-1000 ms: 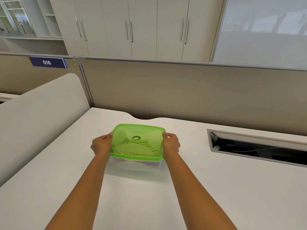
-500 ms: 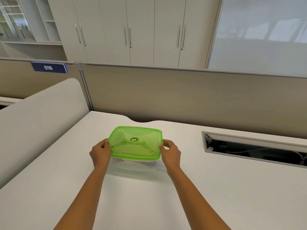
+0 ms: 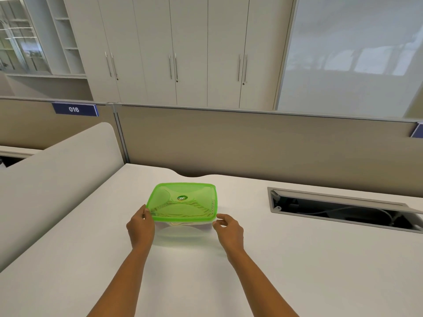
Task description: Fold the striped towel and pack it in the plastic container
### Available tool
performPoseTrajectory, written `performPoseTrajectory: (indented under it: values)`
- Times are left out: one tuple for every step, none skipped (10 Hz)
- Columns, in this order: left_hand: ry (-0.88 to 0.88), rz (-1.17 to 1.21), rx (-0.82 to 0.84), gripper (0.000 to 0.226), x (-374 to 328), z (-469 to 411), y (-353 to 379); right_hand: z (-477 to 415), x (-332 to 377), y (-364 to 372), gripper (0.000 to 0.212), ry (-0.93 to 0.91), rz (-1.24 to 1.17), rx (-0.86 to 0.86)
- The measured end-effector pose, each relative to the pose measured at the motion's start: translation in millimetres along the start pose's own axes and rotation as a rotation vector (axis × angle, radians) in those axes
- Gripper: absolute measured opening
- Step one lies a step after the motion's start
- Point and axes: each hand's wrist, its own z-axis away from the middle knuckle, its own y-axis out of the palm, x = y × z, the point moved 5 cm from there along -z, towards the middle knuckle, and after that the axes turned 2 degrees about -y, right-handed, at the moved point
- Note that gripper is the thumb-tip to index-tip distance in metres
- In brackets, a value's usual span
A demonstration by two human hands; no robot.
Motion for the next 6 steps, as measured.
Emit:
performPoseTrajectory:
  values:
    - [0.0,-0.016,0.012,0.036,-2.9,8.3,-3.5,11.2,-0.9,-11.3,0.027,-0.025,0.02,0.015]
    - [-0.05,-0.009,-0.023,0.043,-5.8,17.8,-6.1,27.9,0.2,-28.4,0.023,-0.066,0.037,0.011]
    - [-0.111,0.018,-0.026,0.045,-8.6,28.8,-5.0,50.2,4.9,-55.3,0.019,-0.155,0.036,-0.015]
    - [-0.05,-0.027,-0.006,0.043,-19.4,42.5,-5.0,79.0,16.2,-90.1,0.015,-0.258,0.066,-0.056]
    - [0.157,-0.201,-0.027,0.044,-37.9,49.6,-5.8,123.7,43.9,-138.3,0.014,-0.426,0.118,-0.139]
    - [0.388,-0.278,-0.065,0.049,-72.9,50.2,-8.7,179.2,84.1,-191.8,0.012,-0.632,0.092,-0.293]
